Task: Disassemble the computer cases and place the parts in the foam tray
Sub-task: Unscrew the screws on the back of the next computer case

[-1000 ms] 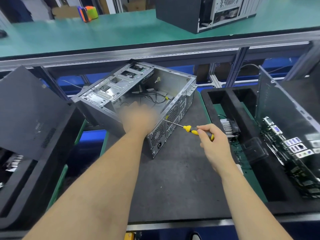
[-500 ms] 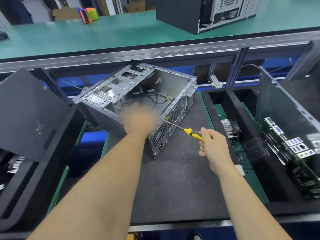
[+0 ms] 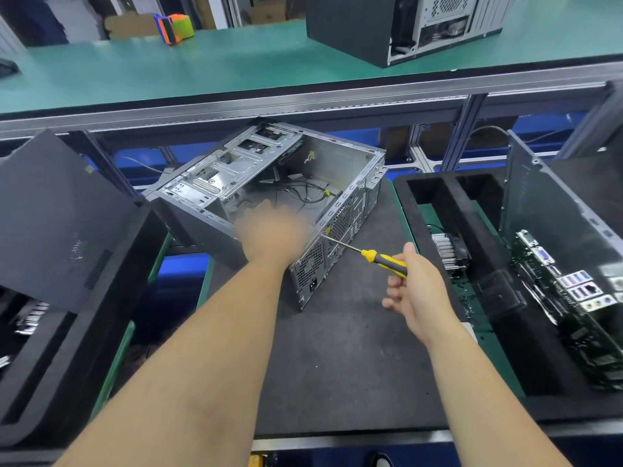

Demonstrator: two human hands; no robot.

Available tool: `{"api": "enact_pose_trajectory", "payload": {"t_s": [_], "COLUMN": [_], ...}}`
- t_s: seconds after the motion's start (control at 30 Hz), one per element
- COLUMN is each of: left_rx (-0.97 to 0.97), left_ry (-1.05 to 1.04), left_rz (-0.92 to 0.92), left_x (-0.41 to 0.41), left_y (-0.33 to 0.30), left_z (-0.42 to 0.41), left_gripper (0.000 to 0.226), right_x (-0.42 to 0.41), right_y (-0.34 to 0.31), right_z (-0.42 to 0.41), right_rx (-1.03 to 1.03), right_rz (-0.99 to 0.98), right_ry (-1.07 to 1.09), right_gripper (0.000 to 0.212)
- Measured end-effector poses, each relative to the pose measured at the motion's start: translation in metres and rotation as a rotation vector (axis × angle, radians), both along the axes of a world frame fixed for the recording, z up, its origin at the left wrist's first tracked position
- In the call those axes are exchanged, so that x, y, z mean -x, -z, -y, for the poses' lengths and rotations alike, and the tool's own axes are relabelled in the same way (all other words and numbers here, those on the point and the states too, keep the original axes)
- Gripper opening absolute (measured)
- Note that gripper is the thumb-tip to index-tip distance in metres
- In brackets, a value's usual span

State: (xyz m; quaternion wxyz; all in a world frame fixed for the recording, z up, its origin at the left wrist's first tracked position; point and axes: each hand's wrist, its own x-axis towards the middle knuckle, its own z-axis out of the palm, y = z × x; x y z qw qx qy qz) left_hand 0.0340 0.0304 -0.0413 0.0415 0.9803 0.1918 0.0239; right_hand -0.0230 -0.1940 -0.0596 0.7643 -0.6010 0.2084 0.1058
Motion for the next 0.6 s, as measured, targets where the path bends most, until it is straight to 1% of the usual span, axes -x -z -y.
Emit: {"api": "enact_pose_trajectory", "payload": {"t_s": [0.03,0.07,0.1,0.17,0.2,0.27,0.37,0.43,0.5,0.53,0.57,0.6], "left_rx": [-0.003,-0.005,-0.003,-0.003,-0.004,-0.001,-0.005,0.0,0.0,-0.001,0.0,0.001], "left_ry": [-0.001,-0.001,-0.002,-0.001,-0.002,-0.006,-0.007,-0.008,-0.007,-0.005,-0.004,-0.001], "left_rz": [-0.003,-0.005,-0.006,0.002,0.004,0.004,-0.001,-0.004,-0.006,-0.004,0.0,0.006], "left_x": [-0.0001,-0.0002,-0.0003,-0.0005,-0.0005,-0.0004,-0.0005,-0.0009,-0.0007,-0.0006,-0.0004,-0.0002], "left_y": [0.0001,0.0001,0.0002,0.0004,0.0005,0.0007,0.0011,0.0008,0.0007,0.0007,0.0008,0.0011], "left_z": [0.0002,0.0002,0.0002,0.0007,0.0008,0.0008,0.0006,0.0005,0.0003,0.0003,0.0,-0.0003], "left_gripper": [0.052,0.052,0.052,0.052,0.052,0.051,0.052,0.052,0.052,0.052,0.052,0.051], "right_x": [-0.0007,-0.0014,-0.0018,-0.0012,-0.0007,0.0022,0.0067,0.0075,0.0076,0.0073,0.0065,0.0059], "right_y": [0.0008,0.0015,0.0025,0.0025,0.0026,0.0055,0.0084,0.0076,0.0043,0.0028,0.0014,0.0], "right_z": [0.0018,0.003,0.0035,0.003,0.0024,0.0035,0.0063,0.0073,0.0057,0.0044,0.0027,0.0017], "right_rx": [0.017,0.032,0.038,0.058,0.087,0.218,0.465,0.51,0.456,0.376,0.253,0.105], "right_rz": [-0.06,-0.076,-0.047,0.072,0.133,0.254,0.418,0.446,0.4,0.343,0.252,0.131], "right_ry": [-0.032,-0.05,-0.057,-0.053,-0.05,-0.055,-0.089,-0.105,-0.093,-0.076,-0.054,-0.032], "right_gripper": [0.041,0.04,0.036,0.03,0.033,0.037,0.019,0.013,0.013,0.013,0.015,0.021]}}
